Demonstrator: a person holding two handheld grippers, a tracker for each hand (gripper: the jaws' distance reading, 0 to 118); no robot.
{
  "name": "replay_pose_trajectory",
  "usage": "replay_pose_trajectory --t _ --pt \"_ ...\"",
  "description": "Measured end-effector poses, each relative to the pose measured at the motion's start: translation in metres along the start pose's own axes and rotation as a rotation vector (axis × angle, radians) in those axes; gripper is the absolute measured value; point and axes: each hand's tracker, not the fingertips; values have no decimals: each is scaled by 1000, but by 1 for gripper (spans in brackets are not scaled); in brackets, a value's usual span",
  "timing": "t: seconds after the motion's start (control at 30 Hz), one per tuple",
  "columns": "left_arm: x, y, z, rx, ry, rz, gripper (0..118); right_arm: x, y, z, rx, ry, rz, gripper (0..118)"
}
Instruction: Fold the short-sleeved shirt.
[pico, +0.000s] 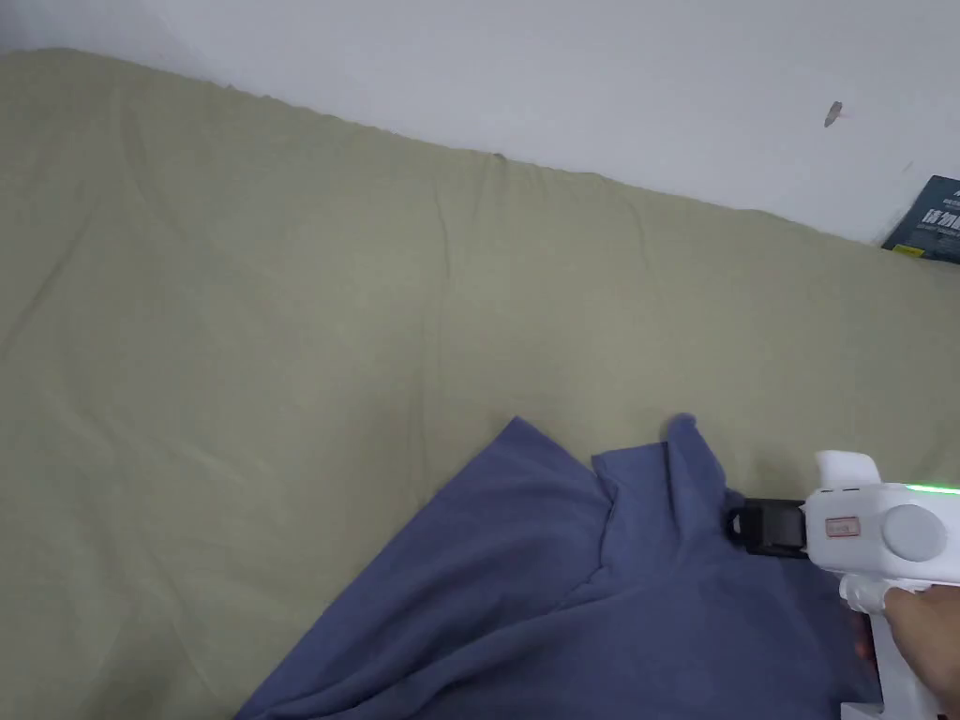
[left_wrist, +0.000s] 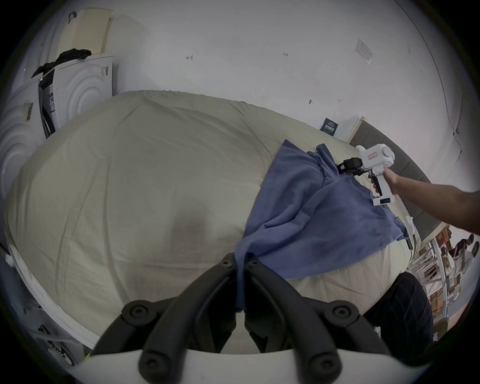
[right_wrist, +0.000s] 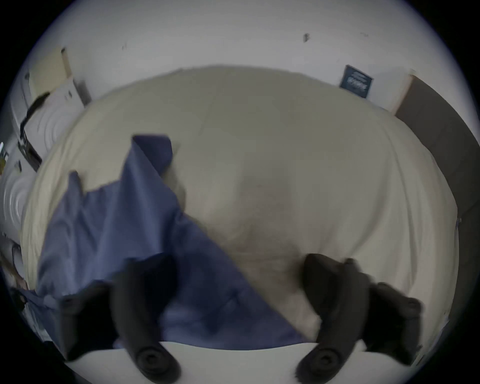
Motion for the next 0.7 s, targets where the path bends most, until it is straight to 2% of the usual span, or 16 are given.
replay_pose_trajectory --t 0.03,0.07,0.1,0.17,0.23,0.27,0.33,0.37,0.5,0.57,0.67,0.7 --pt "-4 0 1 3 -2 0 0 -5 -2 15 39 -40 19 86" --pt "-7 1 1 7 -7 -2 0 -7 -5 22 35 -25 25 52" --pt "8 4 -4 8 -10 -1 0 -10 -9 29 26 -25 26 3" --pt "11 7 -8 12 -18 3 0 3 -14 19 -21 72 -6 2" --pt "14 12 -11 15 -8 -5 0 2 -13 33 -2 63 19 2" --pt "23 17 -13 19 0 -1 0 -15 -17 69 100 0 35 2" --pt "22 26 -10 32 -5 26 0 -19 -14 114 171 77 -34 2" --pt "31 34 -6 43 -19 35 0 -20 -11 136 211 91 -42 2" --pt "50 74 14 98 -60 2 0 -11 13 227 359 111 -24 2" --pt "60 103 25 156 -83 -6 0 -5 24 274 439 100 -39 2" --pt "71 157 47 275 -169 55 0 9 49 338 534 83 -46 2" --pt "77 179 53 300 -158 41 0 13 57 361 576 70 -35 2"
